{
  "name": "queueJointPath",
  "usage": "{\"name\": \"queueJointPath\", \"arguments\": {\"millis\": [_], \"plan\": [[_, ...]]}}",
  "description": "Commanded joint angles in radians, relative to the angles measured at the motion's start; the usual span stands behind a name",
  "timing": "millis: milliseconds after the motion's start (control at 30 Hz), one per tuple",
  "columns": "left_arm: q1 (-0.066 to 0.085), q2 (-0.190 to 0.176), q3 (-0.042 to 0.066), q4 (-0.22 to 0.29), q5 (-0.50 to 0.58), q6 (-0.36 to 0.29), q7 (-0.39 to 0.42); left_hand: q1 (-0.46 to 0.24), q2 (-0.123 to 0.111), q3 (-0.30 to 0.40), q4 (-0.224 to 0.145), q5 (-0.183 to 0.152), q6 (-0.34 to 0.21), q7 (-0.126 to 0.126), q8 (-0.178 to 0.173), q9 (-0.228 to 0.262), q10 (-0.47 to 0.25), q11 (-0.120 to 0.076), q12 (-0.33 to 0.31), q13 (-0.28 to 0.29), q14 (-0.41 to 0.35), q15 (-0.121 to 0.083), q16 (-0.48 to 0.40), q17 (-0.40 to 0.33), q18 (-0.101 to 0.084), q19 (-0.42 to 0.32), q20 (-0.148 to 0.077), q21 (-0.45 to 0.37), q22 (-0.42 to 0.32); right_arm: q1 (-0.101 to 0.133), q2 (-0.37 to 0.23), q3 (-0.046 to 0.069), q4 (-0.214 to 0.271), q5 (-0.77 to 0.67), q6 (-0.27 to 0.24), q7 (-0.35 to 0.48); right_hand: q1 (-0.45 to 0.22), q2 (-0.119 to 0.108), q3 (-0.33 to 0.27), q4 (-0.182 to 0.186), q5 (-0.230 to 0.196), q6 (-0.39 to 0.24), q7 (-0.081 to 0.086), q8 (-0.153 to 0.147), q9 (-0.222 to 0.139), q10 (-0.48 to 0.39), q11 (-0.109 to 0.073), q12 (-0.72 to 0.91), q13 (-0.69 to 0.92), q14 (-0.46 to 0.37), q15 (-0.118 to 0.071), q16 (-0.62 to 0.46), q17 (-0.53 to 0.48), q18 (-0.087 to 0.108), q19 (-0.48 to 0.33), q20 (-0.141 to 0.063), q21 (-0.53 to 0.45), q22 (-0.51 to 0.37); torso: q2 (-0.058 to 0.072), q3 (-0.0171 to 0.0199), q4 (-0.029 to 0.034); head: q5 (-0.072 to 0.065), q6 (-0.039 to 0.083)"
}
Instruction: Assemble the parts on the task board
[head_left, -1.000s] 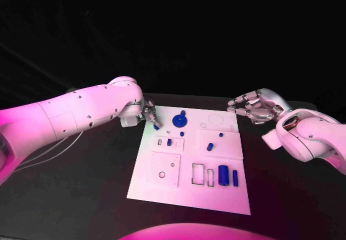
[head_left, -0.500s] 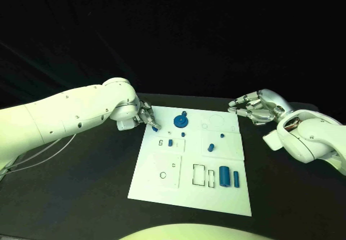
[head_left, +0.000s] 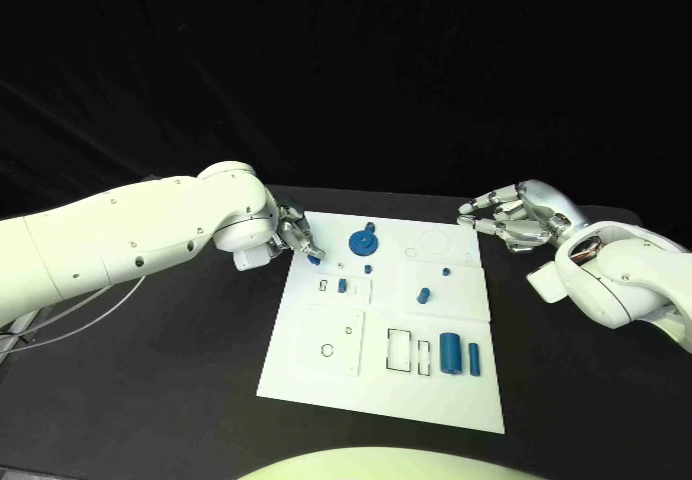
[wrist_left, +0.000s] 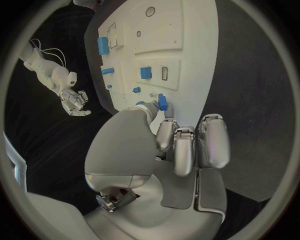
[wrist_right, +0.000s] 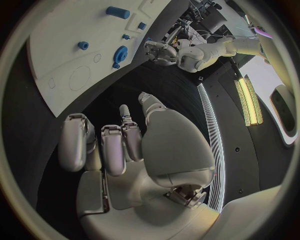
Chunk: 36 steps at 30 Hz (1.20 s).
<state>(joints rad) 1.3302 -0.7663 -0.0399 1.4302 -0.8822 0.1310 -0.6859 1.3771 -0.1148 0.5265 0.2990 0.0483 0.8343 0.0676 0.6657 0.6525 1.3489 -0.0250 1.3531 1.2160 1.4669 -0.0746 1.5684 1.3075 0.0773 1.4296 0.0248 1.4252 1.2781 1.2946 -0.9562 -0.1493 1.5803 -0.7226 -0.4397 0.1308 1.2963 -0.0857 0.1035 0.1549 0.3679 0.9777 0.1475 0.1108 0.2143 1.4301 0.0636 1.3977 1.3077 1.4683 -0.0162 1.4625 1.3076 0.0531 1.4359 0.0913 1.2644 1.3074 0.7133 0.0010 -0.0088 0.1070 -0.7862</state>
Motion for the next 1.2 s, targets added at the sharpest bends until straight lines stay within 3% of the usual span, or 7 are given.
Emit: {"name": "queueJointPath", "arguments": {"millis": [33,367,700,1200], "plan": [[-0.004,-0.008,0.0,0.024,-0.045,-0.063,-0.005,-0.007,-0.012,0.1,-0.086,0.001,0.025,-0.021,0.006,0.003,0.009,0.001,0.006,0.002,0.104,-0.007,0.002,0.263,-0.016,0.008,-0.001,0.004,0.003,-0.001,0.001,0.0,0.0,-0.004,0.011,0.01,-0.006,0.0,-0.003,0.0,0.005,-0.003,-0.003,0.003,0.001,-0.003,-0.004,0.001,0.093,0.059,0.002,-0.005,0.132,0.019,-0.006,-0.001,-0.001,0.039,0.0,0.0,0.0001,0.002,-0.001],[-0.032,-0.029,-0.002,0.093,-0.145,-0.086,-0.001,-0.025,-0.033,0.134,-0.097,0.001,0.03,-0.023,0.013,0.01,0.015,-0.001,0.008,0.006,0.104,-0.008,0.002,0.263,-0.016,0.01,-0.003,0.006,0.007,-0.002,0.0,0.0,0.001,-0.004,0.011,0.011,-0.006,0.0,-0.003,0.0,0.005,-0.003,-0.003,0.003,0.001,-0.003,-0.004,0.001,0.093,0.059,0.002,-0.005,0.132,0.019,-0.006,-0.001,-0.001,0.039,0.001,-0.0004,-0.0004,0.002,-0.004],[-0.063,-0.031,-0.003,0.119,-0.194,-0.103,-0.004,-0.038,-0.041,0.15,-0.098,0.001,0.038,-0.026,0.019,0.014,0.02,-0.004,0.01,0.01,0.104,-0.01,0.002,0.263,-0.016,0.01,-0.003,0.005,0.007,-0.002,-0.002,0.0,0.002,-0.004,0.011,0.011,-0.006,0.001,-0.004,0.0,0.006,-0.004,-0.003,0.003,0.002,-0.003,-0.004,0.0,0.093,0.059,0.002,-0.006,0.131,0.019,-0.006,-0.001,-0.002,0.039,0.002,-0.0007,-0.0004,0.0,-0.003],[-0.078,-0.026,-0.004,0.129,-0.21,-0.119,-0.006,-0.055,-0.047,0.166,-0.101,0.001,0.046,-0.03,0.026,0.02,0.029,-0.007,0.016,0.02,0.104,-0.013,0.002,0.263,-0.016,0.01,-0.005,0.004,0.006,-0.002,-0.005,0.0,0.005,-0.004,0.01,0.011,-0.006,0.001,-0.004,0.0,0.006,-0.004,-0.003,0.003,0.002,-0.003,-0.004,0.0,0.093,0.059,0.002,-0.006,0.131,0.019,-0.006,-0.001,-0.002,0.039,0.001,-0.0009,-0.0006,-0.001,-0.003]]}}
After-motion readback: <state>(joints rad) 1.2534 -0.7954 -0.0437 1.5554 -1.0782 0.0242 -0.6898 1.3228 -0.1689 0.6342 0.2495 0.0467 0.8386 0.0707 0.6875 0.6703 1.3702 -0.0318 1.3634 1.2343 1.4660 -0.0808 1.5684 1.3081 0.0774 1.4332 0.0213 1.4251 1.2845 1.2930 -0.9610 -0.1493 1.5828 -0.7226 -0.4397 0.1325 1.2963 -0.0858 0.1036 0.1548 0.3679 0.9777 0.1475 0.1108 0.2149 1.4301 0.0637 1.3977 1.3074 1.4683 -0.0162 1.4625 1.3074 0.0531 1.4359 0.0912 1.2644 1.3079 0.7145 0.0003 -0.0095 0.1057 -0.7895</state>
